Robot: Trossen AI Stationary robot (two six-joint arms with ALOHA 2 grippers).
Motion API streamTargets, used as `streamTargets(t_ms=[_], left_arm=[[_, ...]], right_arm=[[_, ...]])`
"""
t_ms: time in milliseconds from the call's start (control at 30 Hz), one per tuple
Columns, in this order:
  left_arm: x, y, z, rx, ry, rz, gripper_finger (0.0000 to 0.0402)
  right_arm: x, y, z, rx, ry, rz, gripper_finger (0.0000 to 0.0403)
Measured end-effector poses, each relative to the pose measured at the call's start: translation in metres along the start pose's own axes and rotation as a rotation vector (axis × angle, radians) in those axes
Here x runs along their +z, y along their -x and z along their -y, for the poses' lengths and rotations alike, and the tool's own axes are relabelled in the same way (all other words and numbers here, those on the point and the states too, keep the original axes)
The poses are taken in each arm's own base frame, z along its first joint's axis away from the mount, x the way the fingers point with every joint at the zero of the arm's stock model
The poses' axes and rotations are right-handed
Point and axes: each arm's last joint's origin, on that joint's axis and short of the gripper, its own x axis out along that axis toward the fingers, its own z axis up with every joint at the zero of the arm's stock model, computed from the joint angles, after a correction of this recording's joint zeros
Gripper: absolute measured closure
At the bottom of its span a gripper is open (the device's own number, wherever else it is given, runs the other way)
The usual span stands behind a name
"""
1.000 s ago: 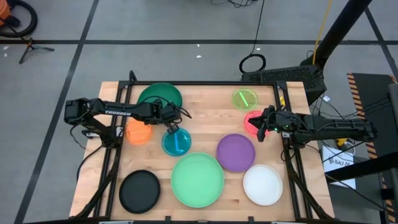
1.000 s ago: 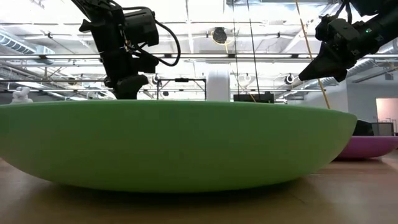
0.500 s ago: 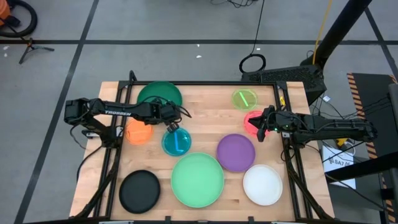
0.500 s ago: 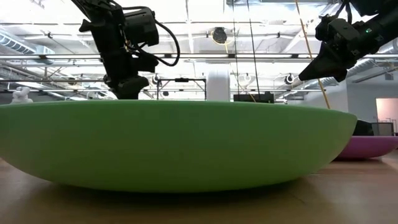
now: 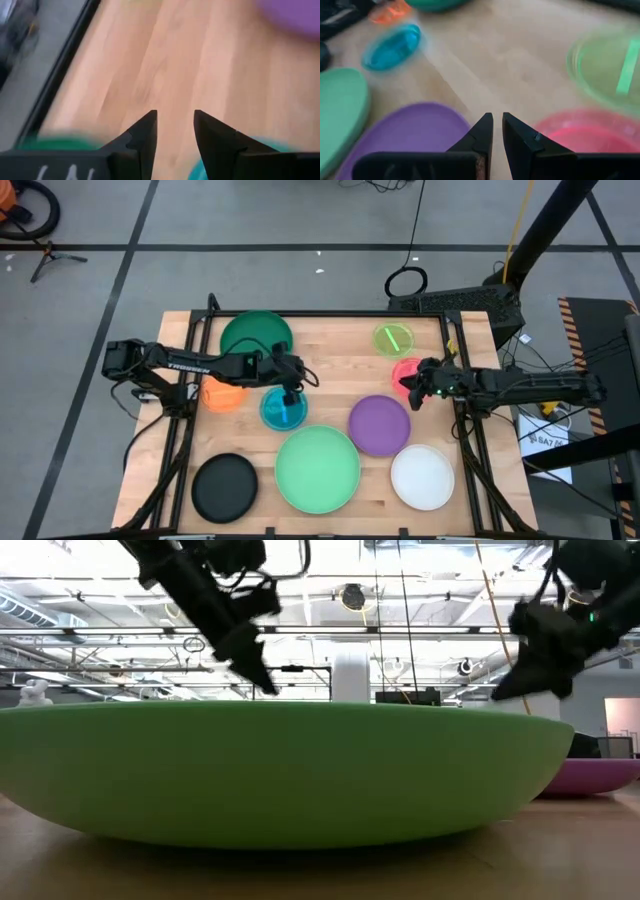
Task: Stack plastic plates
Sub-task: Stack the large green plate on top of the large green plate
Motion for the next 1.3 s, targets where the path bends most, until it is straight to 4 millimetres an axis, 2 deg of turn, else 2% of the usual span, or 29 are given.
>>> streamTargets(t_ms=[100, 167, 300, 400, 500, 633, 767, 900, 1067, 1167, 1300], left_arm=[[0.010, -0.001, -0.006, -0.030, -0.066, 0.106, 0.0266], [0.013, -0.002, -0.013, -0.024, -0.057, 0.122, 0.0266], [0.020, -0.001, -0.029, -0.011, -0.020, 0.139, 0.0266], [0.029, 0.002, -0.036, -0.061, -0.040, 0.179, 0.0266], [0.033, 0.004, -0.035, -0.161, -0.093, 0.220, 0.0266], [0.033, 0.007, -0.020, -0.291, -0.145, 0.242, 0.0266], [0.032, 0.011, -0.002, -0.369, -0.069, 0.200, 0.0266], [0.028, 0.019, 0.025, -0.481, -0.028, 0.129, 0.0266], [0.024, 0.025, 0.061, -0.569, -0.010, 0.073, 0.0266], [0.026, 0.034, 0.078, -0.584, -0.008, 0.090, 0.0266], [0.025, 0.040, 0.090, -0.510, 0.022, 0.089, 0.0266]], right_arm=[[-0.018, -0.011, 0.007, 0.006, -0.053, -0.033, 0.0367], [-0.022, -0.015, 0.008, 0.015, -0.092, -0.006, 0.0367], [-0.015, -0.016, 0.004, 0.059, -0.113, 0.092, 0.0367], [-0.008, -0.014, 0.000, 0.093, -0.034, 0.155, 0.0367], [-0.003, -0.013, -0.003, 0.114, 0.056, 0.207, 0.0367], [0.002, -0.011, -0.006, 0.162, 0.113, 0.253, 0.0367], [0.011, -0.007, -0.012, 0.266, 0.095, 0.336, 0.0367], [0.019, -0.001, -0.021, 0.413, 0.151, 0.413, 0.0367], [0.025, 0.008, -0.030, 0.490, 0.240, 0.538, 0.0367], [0.027, 0.013, -0.034, 0.523, 0.273, 0.591, 0.0367], [0.028, 0.018, -0.039, 0.567, 0.299, 0.645, 0.0367]])
